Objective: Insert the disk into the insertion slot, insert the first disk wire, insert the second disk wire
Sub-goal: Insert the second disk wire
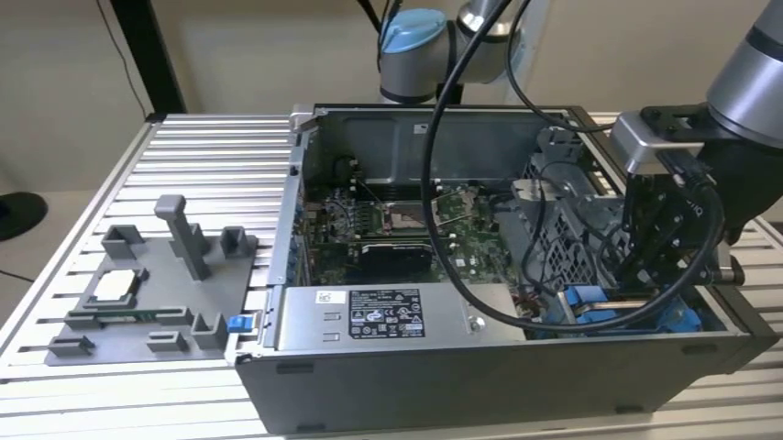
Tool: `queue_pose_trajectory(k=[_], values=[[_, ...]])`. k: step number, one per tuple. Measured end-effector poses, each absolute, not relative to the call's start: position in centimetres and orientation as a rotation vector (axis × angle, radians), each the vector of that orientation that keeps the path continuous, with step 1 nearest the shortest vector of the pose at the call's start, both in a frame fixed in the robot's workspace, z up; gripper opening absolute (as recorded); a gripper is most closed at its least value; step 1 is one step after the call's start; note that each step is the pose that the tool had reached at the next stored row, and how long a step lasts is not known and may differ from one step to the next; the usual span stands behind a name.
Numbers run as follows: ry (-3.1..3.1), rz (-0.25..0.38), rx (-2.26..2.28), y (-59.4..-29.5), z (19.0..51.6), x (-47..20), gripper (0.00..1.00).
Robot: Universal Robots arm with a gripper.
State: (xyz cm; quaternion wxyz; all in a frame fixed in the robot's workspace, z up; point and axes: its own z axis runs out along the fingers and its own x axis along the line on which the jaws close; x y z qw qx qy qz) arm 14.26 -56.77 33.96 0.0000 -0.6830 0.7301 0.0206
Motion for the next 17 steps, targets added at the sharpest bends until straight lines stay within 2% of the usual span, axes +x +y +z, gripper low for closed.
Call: queue_pose_trajectory(k=[17], values=[[2.294, 0.064, -2.146, -56.6, 34.11, 14.27, 0.0]])
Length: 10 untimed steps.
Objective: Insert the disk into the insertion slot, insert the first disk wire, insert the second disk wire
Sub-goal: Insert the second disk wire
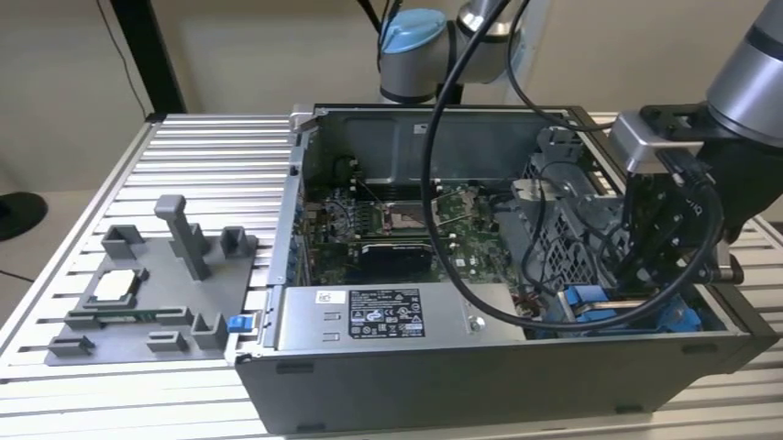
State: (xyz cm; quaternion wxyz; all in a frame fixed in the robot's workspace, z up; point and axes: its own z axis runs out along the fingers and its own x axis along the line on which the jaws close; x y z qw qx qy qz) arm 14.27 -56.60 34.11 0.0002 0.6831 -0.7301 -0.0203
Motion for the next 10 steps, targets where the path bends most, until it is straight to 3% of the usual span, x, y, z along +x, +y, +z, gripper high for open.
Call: queue_pose_trajectory(k=[10], values=[[-2.294, -0.062, 2.146, -56.59, 33.11, 14.26, 0.0]])
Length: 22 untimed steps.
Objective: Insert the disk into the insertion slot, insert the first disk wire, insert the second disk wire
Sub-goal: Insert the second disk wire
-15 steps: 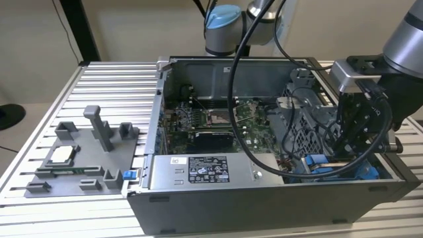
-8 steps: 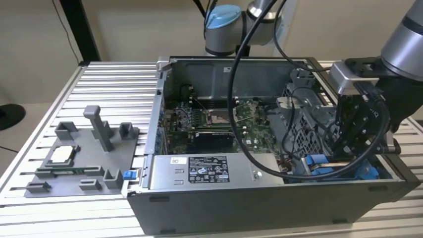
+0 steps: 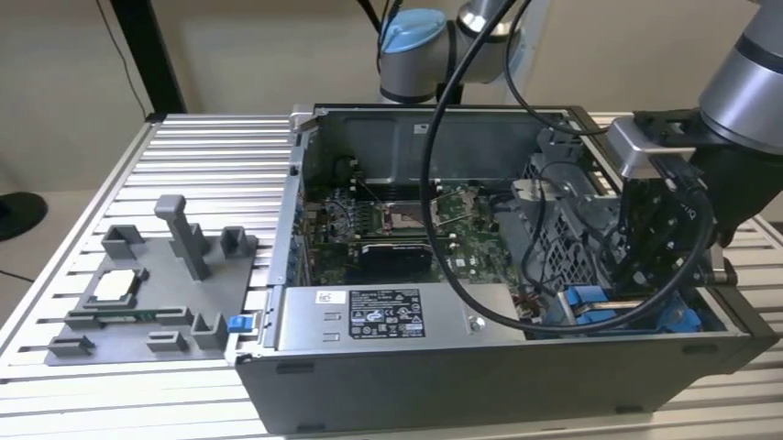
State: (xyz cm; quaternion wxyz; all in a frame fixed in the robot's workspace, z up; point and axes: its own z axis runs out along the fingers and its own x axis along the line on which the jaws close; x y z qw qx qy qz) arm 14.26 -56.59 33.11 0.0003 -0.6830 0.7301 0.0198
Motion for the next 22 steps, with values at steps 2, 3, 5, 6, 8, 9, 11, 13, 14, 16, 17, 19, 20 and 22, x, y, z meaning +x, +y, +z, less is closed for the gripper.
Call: queue_pose_trajectory(k=[2, 3, 5, 6, 8, 9, 11, 13, 14, 16, 17, 19, 20, 22], values=[[2.292, 0.063, -2.145, -56.6, 33.1, 14.3, 0.0], [2.292, 0.064, -2.145, -56.6, 33.0, 14.3, 1.0], [2.292, 0.065, -2.144, -56.6, 33.2, 14.3, 1.0], [2.292, 0.066, -2.144, -56.6, 33.5, 14.3, 1.0], [2.292, 0.065, -2.144, -56.6, 34.4, 14.3, 1.0], [2.292, 0.066, -2.144, -56.6, 34.9, 14.3, 1.0], [2.292, 0.065, -2.144, -56.6, 35.8, 14.3, 1.0], [2.292, 0.065, -2.144, -56.6, 36.7, 14.3, 1.0], [2.292, 0.065, -2.144, -56.6, 37.2, 14.3, 1.0], [2.292, 0.066, -2.145, -56.6, 38.1, 14.3, 1.0], [2.293, 0.067, -2.145, -56.6, 38.5, 14.3, 1.0], [2.294, 0.069, -2.146, -56.6, 39.3, 14.3, 1.0], [2.294, 0.07, -2.146, -56.6, 39.4, 14.3, 1.0], [2.294, 0.07, -2.146, -56.6, 39.5, 14.3, 1.0]])
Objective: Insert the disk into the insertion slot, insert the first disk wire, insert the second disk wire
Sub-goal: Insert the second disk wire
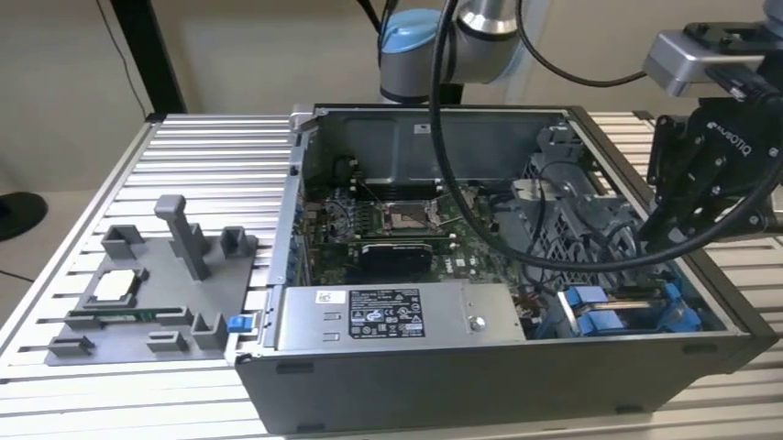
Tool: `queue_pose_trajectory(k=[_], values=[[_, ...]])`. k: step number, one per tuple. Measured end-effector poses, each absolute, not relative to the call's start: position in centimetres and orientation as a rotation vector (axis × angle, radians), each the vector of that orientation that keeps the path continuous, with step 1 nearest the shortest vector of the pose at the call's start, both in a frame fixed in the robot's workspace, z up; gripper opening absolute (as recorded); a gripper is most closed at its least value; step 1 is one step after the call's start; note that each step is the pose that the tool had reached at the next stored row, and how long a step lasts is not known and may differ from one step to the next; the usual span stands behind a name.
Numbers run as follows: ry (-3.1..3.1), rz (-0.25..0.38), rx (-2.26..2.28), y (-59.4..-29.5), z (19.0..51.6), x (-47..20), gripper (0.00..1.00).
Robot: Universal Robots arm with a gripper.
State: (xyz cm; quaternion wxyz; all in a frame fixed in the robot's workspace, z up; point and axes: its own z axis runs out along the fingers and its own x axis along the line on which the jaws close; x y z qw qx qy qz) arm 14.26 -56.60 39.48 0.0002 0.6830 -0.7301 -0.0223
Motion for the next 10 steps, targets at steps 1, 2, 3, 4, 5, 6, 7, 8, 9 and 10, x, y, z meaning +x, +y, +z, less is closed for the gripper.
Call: queue_pose_trajectory(k=[1, 2, 3, 4, 5, 6, 7, 8, 9, 10], values=[[-2.293, -0.07, 2.145, -56.6, 39.48, 14.26, 1.0], [-2.293, -0.07, 2.145, -56.6, 39.48, 14.26, 1.0], [-2.293, -0.07, 2.145, -56.6, 39.48, 14.26, 1.0], [-2.293, -0.07, 2.145, -56.59, 39.49, 14.26, 1.0], [-2.293, -0.07, 2.145, -56.59, 39.49, 14.26, 1.0], [-2.293, -0.07, 2.145, -56.59, 39.49, 14.26, 1.0], [-2.293, -0.07, 2.145, -56.59, 39.49, 14.26, 1.0], [-2.293, -0.071, 2.145, -56.59, 39.49, 14.26, 1.0], [-2.293, -0.071, 2.145, -56.6, 39.49, 14.26, 1.0], [-2.293, -0.071, 2.145, -56.59, 39.49, 14.26, 1.0]])
